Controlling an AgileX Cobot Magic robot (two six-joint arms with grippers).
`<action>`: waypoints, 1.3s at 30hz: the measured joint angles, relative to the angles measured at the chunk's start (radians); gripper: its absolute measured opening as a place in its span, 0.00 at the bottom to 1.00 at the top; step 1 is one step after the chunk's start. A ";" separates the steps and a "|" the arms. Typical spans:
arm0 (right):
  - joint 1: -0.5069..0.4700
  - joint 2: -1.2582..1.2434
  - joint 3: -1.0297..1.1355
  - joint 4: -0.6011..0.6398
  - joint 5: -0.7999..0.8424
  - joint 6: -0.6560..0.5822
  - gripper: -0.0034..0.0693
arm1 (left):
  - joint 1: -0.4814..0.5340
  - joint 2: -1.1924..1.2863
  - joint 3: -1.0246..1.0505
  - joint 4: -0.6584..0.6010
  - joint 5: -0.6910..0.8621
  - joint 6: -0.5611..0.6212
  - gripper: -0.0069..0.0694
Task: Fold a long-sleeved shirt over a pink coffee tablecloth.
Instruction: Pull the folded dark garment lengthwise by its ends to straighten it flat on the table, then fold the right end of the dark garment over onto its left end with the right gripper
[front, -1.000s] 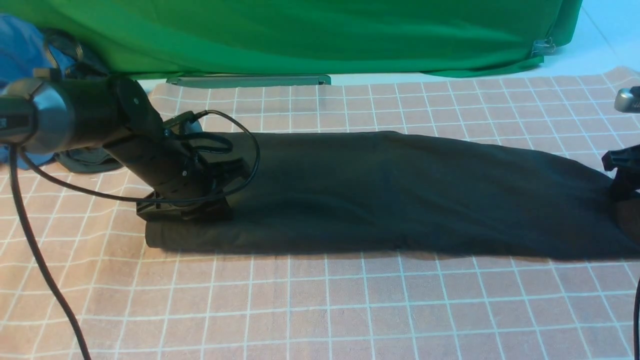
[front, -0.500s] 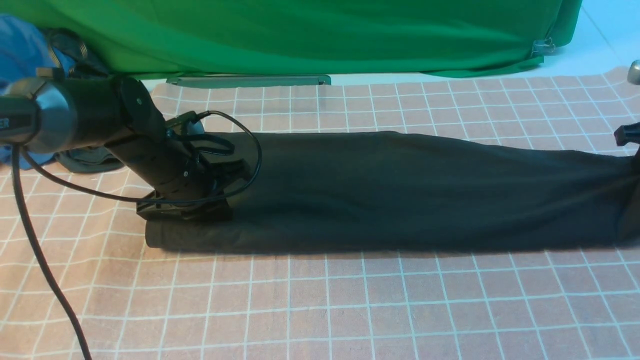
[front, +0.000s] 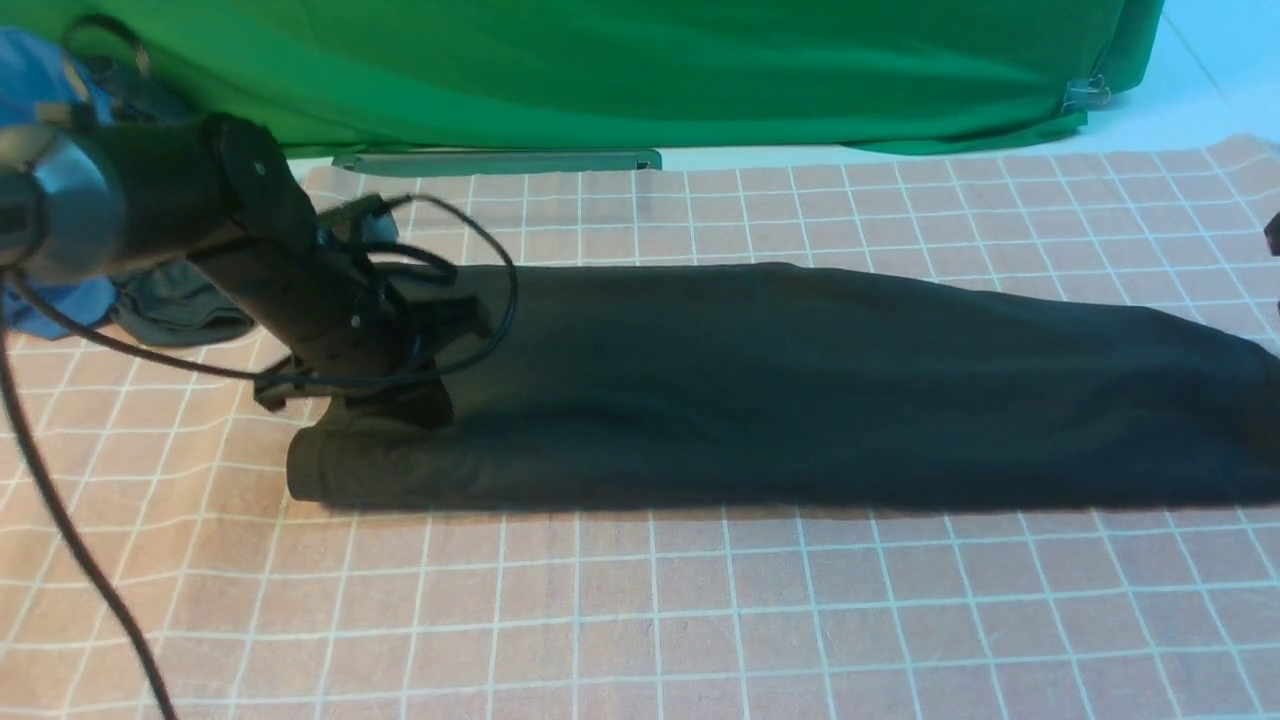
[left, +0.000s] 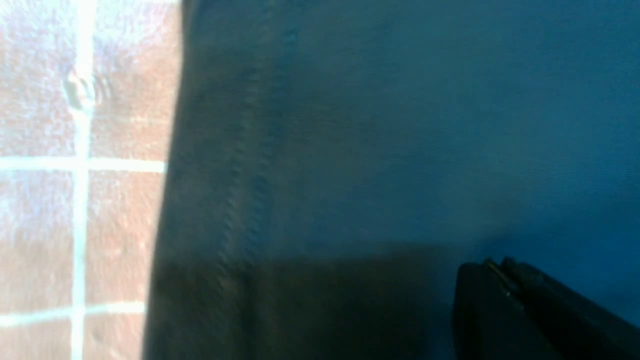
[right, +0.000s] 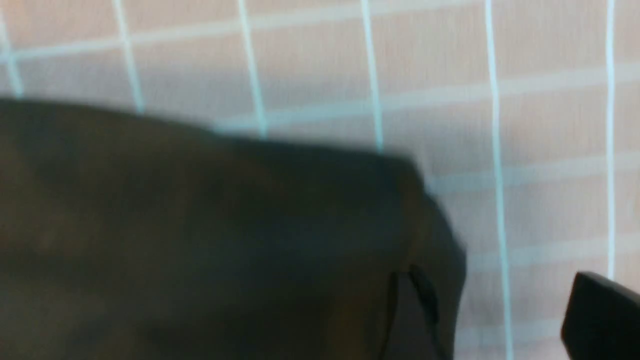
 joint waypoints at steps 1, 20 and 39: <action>0.000 -0.004 -0.001 -0.007 0.056 0.014 0.67 | 0.000 -0.026 -0.001 -0.007 0.009 -0.005 0.11; -0.018 0.159 0.076 0.018 -0.078 0.063 0.77 | -0.033 -0.161 0.011 0.008 0.083 -0.009 0.11; -0.039 0.077 -0.142 -0.063 0.110 0.062 0.21 | -0.033 -0.511 0.011 0.054 0.214 -0.028 0.11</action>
